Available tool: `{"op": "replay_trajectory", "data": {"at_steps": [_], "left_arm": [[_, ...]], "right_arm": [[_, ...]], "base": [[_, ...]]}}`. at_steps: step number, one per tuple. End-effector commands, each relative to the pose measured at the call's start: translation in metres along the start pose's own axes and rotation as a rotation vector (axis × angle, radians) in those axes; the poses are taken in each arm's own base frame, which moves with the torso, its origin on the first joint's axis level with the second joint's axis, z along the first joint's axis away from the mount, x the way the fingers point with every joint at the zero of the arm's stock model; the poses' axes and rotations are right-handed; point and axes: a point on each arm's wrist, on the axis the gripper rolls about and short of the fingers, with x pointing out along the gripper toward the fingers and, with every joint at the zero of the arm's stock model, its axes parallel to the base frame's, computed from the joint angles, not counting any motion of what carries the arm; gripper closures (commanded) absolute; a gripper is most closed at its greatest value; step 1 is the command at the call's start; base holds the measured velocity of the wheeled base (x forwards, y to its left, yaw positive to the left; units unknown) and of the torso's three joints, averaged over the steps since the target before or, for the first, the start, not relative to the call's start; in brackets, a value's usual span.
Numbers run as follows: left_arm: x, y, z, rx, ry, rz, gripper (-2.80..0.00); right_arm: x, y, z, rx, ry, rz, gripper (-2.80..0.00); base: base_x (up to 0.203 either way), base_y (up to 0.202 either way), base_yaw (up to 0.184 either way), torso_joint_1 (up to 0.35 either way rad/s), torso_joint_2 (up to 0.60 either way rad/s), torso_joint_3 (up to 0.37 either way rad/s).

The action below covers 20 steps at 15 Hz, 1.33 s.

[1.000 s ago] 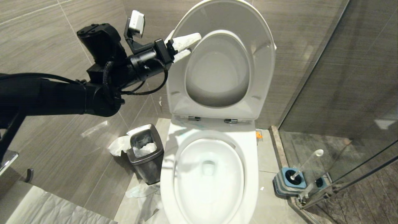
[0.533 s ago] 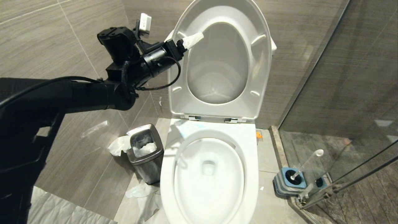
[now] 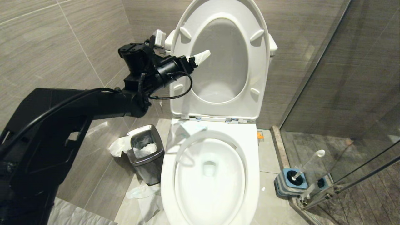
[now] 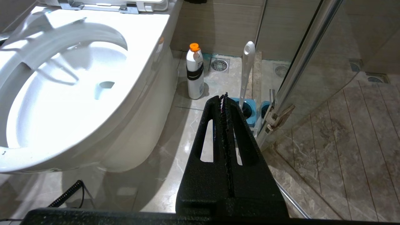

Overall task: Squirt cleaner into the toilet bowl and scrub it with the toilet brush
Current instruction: Use the left hand to lift the toilet lid slightly

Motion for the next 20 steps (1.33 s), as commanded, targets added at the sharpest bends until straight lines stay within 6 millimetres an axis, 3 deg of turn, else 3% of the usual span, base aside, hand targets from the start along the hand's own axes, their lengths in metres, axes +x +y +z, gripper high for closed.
{"op": "replay_trajectory", "data": {"at_steps": [1, 20], "left_arm": [[0.001, 0.006, -0.01, 0.021, 0.006, 0.021, -2.8], [0.005, 0.023, -0.047, 0.151, 0.031, 0.126, -2.8]], "right_arm": [[0.0, 0.0, 0.0, 0.0, 0.0, 0.0, 0.0], [0.0, 0.0, 0.0, 0.0, 0.0, 0.0, 0.0]], "base": [[0.0, 0.0, 0.0, 0.0, 0.0, 0.0], [0.0, 0.0, 0.0, 0.0, 0.0, 0.0]]}}
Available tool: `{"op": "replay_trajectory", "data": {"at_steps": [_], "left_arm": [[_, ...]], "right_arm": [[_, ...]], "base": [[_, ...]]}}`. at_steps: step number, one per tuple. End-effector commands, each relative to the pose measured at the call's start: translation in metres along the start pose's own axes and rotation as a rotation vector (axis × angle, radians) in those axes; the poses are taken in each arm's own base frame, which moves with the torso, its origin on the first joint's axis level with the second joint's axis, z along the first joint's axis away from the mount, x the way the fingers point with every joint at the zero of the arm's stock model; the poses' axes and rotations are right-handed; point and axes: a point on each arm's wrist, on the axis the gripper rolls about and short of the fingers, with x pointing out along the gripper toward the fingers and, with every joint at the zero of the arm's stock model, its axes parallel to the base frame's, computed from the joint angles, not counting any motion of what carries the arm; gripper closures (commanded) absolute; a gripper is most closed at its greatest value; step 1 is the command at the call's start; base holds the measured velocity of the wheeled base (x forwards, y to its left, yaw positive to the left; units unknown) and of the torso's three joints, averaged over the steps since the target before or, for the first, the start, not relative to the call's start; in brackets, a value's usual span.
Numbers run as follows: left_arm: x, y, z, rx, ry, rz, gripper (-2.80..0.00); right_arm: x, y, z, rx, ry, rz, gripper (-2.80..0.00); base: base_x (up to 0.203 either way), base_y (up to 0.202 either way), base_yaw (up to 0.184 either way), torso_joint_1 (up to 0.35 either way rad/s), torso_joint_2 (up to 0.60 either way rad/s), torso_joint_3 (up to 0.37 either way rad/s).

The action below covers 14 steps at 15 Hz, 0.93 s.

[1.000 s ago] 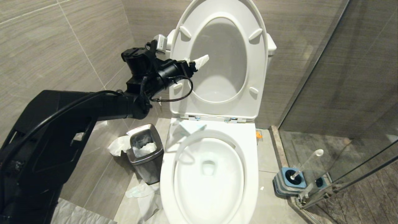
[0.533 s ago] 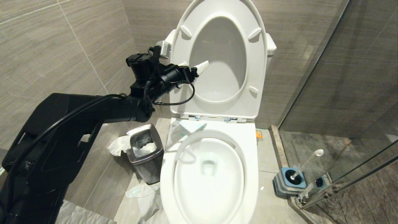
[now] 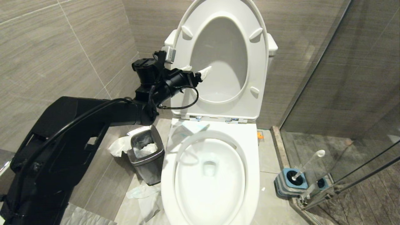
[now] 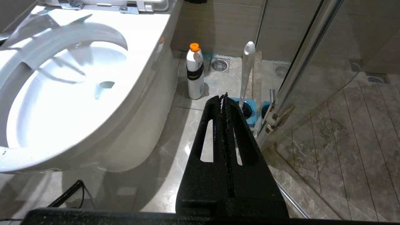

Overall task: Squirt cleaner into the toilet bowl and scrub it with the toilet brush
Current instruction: Use the left hand to lift the toilet lid slightly

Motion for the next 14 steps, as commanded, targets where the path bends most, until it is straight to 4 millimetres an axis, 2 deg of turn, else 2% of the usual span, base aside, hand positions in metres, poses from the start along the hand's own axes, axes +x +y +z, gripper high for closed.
{"op": "replay_trajectory", "data": {"at_steps": [1, 5, 8, 11, 14], "left_arm": [[0.0, 0.004, -0.007, -0.001, 0.009, 0.004, -2.8], [-0.002, 0.0, 0.008, -0.007, -0.014, 0.003, -2.8], [-0.009, -0.013, 0.044, -0.045, -0.052, 0.0, -2.8], [-0.026, -0.031, 0.086, -0.132, -0.042, 0.001, -2.8], [-0.043, -0.044, 0.113, -0.183, -0.007, 0.024, -2.8]], "right_arm": [[0.0, 0.0, 0.0, 0.0, 0.0, 0.0, 0.0], [0.0, 0.0, 0.0, 0.0, 0.0, 0.0, 0.0], [0.0, 0.0, 0.0, 0.001, -0.001, 0.0, 0.0], [0.0, 0.0, 0.0, 0.0, 0.0, 0.0, 0.0], [0.0, 0.0, 0.0, 0.0, 0.0, 0.0, 0.0]], "base": [[0.0, 0.0, 0.0, 0.0, 0.0, 0.0], [0.0, 0.0, 0.0, 0.0, 0.0, 0.0], [0.0, 0.0, 0.0, 0.0, 0.0, 0.0], [0.0, 0.0, 0.0, 0.0, 0.0, 0.0], [0.0, 0.0, 0.0, 0.0, 0.0, 0.0]]}}
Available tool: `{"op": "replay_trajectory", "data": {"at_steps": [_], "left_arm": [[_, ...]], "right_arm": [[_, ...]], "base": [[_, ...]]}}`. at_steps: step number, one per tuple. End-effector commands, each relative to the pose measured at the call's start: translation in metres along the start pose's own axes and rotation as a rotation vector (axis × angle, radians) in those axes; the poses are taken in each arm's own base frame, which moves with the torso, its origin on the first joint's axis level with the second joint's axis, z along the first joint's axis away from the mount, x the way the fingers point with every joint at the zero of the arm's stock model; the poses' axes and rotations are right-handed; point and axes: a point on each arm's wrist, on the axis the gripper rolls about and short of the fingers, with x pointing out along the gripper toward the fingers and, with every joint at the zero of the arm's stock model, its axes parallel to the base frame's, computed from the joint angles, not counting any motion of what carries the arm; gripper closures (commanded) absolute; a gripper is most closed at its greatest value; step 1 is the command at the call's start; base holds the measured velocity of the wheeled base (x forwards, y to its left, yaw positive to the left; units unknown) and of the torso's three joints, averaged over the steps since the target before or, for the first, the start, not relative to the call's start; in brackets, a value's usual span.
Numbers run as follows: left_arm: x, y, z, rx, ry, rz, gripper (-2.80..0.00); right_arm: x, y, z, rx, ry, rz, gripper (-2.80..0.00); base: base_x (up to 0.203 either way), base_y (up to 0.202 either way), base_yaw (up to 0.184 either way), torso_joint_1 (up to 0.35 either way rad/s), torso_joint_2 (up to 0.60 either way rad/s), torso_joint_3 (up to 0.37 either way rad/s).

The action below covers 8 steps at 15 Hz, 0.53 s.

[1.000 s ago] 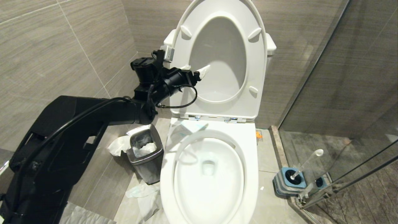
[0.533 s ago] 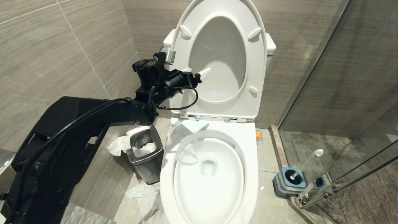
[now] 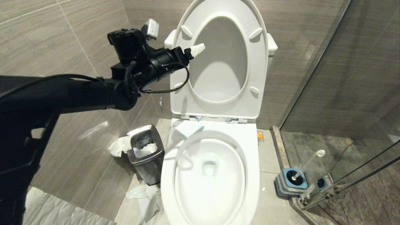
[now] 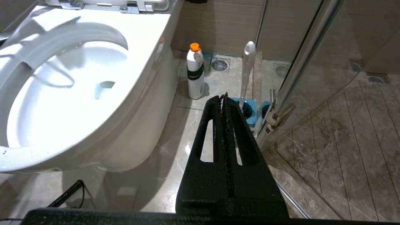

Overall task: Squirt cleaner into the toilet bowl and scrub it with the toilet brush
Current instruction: Use the left hand to lift the toilet lid slightly

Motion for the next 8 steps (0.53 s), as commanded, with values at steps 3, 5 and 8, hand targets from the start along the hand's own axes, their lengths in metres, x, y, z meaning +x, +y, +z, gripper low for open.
{"op": "replay_trajectory", "data": {"at_steps": [3, 5, 8], "left_arm": [[-0.035, -0.048, 0.06, -0.007, -0.03, 0.015, -2.8], [-0.048, -0.069, 0.074, -0.021, -0.025, 0.063, -2.8], [-0.062, -0.087, 0.087, -0.026, -0.035, 0.14, -2.8]], "right_arm": [[0.0, 0.0, 0.0, 0.0, 0.0, 0.0, 0.0], [0.0, 0.0, 0.0, 0.0, 0.0, 0.0, 0.0], [0.0, 0.0, 0.0, 0.0, 0.0, 0.0, 0.0]], "base": [[0.0, 0.0, 0.0, 0.0, 0.0, 0.0], [0.0, 0.0, 0.0, 0.0, 0.0, 0.0], [0.0, 0.0, 0.0, 0.0, 0.0, 0.0]]}}
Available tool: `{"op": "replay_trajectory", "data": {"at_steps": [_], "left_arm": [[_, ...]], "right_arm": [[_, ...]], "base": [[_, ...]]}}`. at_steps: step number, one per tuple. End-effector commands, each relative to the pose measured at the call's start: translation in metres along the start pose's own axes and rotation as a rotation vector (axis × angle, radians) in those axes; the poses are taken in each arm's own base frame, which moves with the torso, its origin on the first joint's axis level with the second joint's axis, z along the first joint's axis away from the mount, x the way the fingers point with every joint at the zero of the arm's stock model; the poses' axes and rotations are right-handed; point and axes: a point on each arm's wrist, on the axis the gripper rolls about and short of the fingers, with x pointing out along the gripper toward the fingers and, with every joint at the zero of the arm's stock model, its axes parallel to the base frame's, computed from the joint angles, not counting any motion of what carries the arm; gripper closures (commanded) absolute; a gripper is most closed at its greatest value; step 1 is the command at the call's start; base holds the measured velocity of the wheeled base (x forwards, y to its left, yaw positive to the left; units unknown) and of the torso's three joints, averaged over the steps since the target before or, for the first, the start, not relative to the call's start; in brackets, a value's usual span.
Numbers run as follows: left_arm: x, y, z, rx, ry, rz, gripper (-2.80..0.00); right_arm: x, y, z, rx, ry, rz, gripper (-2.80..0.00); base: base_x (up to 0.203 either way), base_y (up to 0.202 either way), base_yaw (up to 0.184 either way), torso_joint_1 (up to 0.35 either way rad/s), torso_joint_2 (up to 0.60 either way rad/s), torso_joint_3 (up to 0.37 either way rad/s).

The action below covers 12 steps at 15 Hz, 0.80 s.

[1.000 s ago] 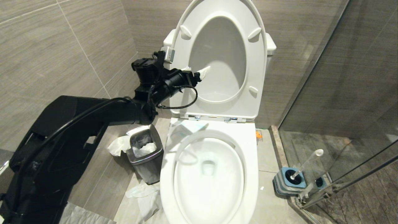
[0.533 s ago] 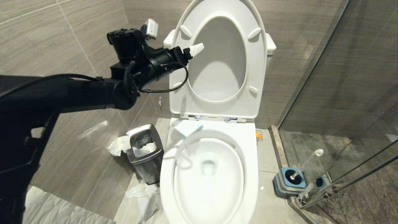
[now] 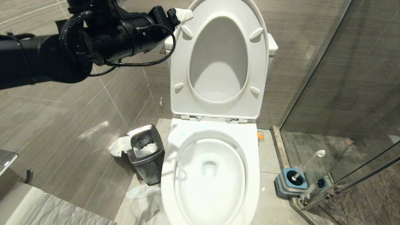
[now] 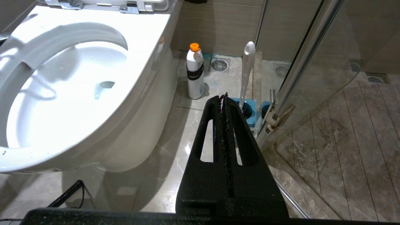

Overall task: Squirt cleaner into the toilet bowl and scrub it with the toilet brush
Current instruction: Use the left hand to lift the toilet lid slightly, then pour in the cleaning agent

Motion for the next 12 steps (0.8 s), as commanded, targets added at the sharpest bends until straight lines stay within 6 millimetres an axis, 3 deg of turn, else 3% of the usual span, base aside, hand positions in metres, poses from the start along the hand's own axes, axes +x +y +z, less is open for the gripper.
{"op": "replay_trajectory", "data": {"at_steps": [1, 3, 6, 7, 8, 12], "left_arm": [[-0.021, -0.018, 0.022, 0.007, -0.059, 0.039, -2.8], [-0.029, -0.018, 0.032, 0.044, -0.104, 0.104, -2.8], [-0.049, -0.001, 0.053, 0.173, -0.157, 0.211, -2.8], [-0.056, 0.002, 0.059, 0.206, -0.168, 0.232, -1.94], [-0.063, 0.002, 0.063, 0.231, -0.175, 0.243, 0.0], [-0.078, -0.006, 0.071, 0.244, -0.197, 0.244, 0.0]], "right_arm": [[0.0, 0.0, 0.0, 0.0, -0.001, 0.0, 0.0], [0.0, 0.0, 0.0, 0.0, 0.0, 0.0, 0.0], [0.0, 0.0, 0.0, 0.0, 0.0, 0.0, 0.0], [0.0, 0.0, 0.0, 0.0, 0.0, 0.0, 0.0], [0.0, 0.0, 0.0, 0.0, 0.0, 0.0, 0.0], [0.0, 0.0, 0.0, 0.0, 0.0, 0.0, 0.0]], "base": [[0.0, 0.0, 0.0, 0.0, 0.0, 0.0], [0.0, 0.0, 0.0, 0.0, 0.0, 0.0], [0.0, 0.0, 0.0, 0.0, 0.0, 0.0], [0.0, 0.0, 0.0, 0.0, 0.0, 0.0], [0.0, 0.0, 0.0, 0.0, 0.0, 0.0], [0.0, 0.0, 0.0, 0.0, 0.0, 0.0]]}}
